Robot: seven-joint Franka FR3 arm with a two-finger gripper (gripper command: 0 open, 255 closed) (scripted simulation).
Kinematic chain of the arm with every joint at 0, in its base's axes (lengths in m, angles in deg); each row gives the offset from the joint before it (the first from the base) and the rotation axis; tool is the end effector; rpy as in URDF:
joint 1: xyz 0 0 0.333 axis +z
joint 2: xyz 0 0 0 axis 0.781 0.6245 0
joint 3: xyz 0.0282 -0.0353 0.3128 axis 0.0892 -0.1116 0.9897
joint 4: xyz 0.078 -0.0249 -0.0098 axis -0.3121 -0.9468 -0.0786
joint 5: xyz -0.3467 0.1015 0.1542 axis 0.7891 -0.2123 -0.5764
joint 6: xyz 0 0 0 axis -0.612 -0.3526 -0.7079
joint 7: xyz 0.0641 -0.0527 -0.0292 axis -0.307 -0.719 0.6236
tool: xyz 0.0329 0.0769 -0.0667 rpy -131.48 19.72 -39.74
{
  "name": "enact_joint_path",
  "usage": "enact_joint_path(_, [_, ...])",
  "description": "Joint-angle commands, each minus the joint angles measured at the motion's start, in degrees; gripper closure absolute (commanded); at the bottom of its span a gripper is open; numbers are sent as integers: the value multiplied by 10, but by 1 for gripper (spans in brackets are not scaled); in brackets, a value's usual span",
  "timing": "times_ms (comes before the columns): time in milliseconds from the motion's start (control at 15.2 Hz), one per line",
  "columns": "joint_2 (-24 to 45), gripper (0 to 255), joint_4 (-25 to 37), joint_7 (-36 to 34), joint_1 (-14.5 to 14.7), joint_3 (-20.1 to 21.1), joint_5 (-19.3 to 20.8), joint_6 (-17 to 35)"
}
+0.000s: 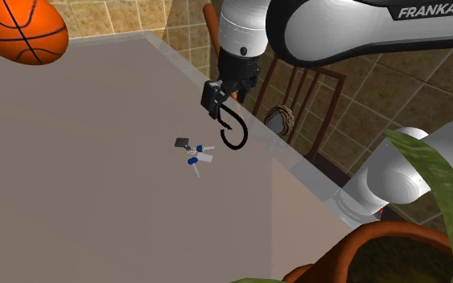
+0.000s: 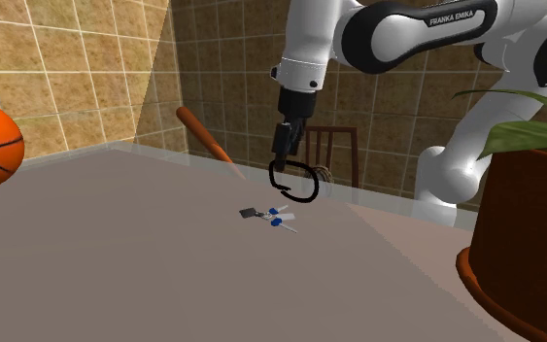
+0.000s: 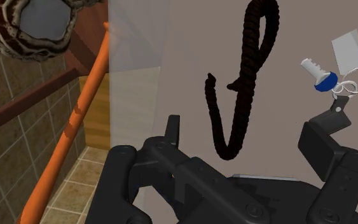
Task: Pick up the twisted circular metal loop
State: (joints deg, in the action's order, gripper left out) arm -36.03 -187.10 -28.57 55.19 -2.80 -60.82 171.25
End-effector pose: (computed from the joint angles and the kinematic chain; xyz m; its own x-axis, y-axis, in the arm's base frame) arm 0.3401 0.2821 0.5579 0.9849 0.0330 0.1700 0.0238 -0.9982 0.0558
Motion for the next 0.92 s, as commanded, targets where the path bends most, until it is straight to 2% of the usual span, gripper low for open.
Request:
enact_joint_path(0, [-1, 0, -7, 0, 1, 1, -1, 6])
enact_joint_path(66, [-1, 255, -8, 0, 1, 0, -1, 7])
enact_joint_path(660, [-1, 255, -7, 0, 1, 1, -1, 6])
enact_joint_path(858, [0, 255, 17, 2, -1, -3, 1, -17])
